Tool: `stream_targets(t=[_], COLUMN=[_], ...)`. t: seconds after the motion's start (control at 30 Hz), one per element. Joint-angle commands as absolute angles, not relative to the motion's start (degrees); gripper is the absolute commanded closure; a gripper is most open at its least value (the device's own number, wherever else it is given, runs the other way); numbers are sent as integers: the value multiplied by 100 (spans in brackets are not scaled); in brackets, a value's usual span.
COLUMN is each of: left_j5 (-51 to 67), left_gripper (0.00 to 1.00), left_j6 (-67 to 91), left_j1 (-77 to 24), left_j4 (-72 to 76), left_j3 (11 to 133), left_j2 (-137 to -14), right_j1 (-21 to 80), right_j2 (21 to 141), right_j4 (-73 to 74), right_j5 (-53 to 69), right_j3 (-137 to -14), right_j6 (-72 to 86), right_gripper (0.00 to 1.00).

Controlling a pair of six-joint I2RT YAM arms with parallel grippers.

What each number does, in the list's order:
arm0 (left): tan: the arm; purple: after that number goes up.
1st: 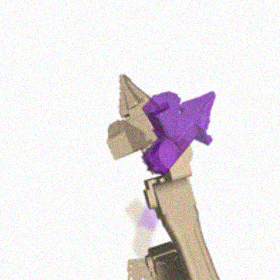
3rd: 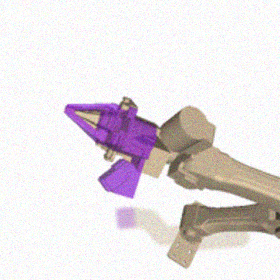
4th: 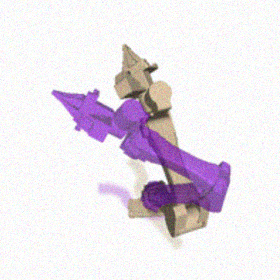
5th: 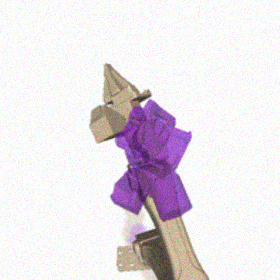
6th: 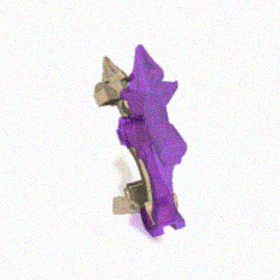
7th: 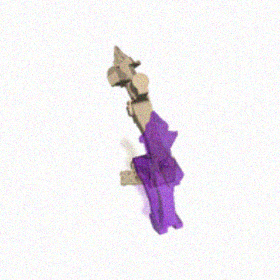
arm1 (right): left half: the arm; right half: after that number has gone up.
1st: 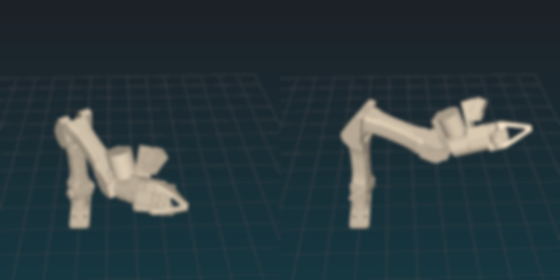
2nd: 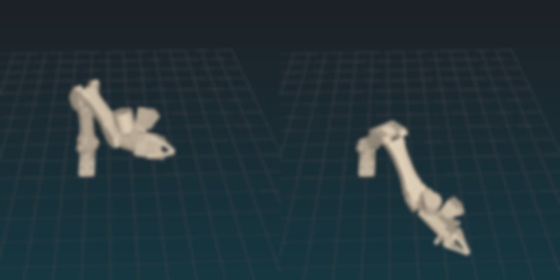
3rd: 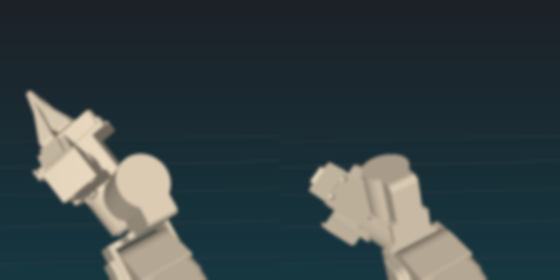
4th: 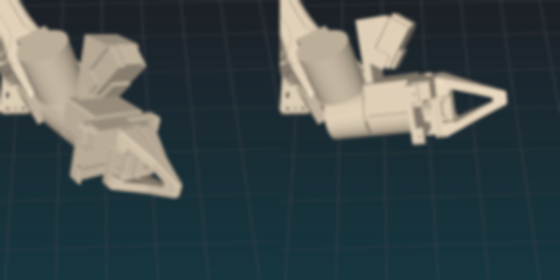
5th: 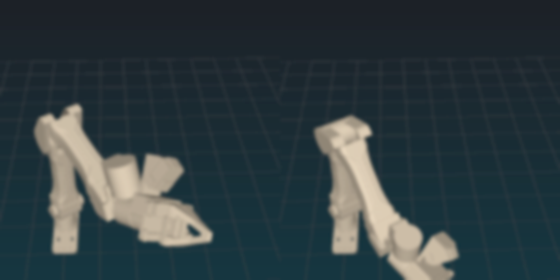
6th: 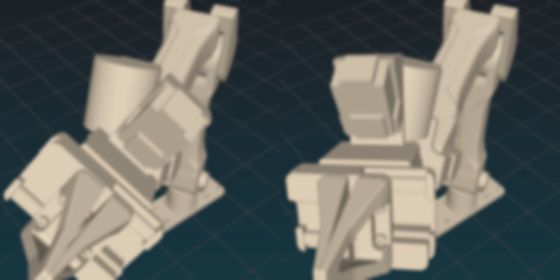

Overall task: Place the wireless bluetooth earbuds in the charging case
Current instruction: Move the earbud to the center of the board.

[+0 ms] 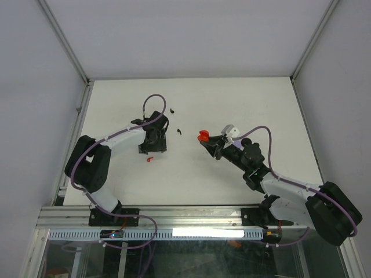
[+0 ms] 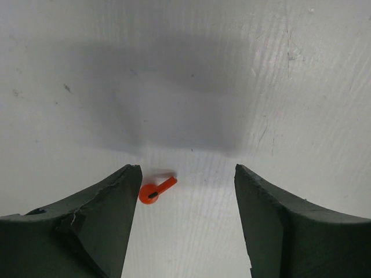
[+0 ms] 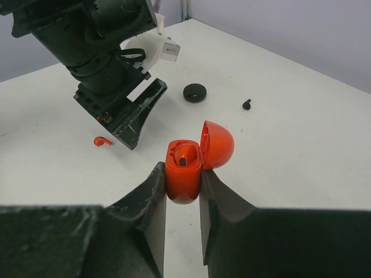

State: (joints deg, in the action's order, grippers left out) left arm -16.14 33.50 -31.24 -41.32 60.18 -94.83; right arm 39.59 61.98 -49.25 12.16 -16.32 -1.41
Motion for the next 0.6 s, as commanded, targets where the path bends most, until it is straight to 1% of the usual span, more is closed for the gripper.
stream_targets(t=[0.0, 0.3, 0.57], left_j5=[-1257, -424, -141], left_gripper=[33, 37, 39], left_j6=[2962, 2867, 2889], left_j1=[-3108, -3117, -3164], left_j4=[-3798, -3879, -4192], left_j3=[6314, 6047, 5802], left_j2=[-9674, -9626, -9251], right_j1=[3975, 3976, 3978], right_j2=[6093, 6152, 6183], right_j4=[-5273, -5248, -5220], right_j5=[1251, 1286, 1311], right_j3=[-1662, -1725, -1777], right_j6=[-149, -140, -152], right_gripper=[100, 100, 100])
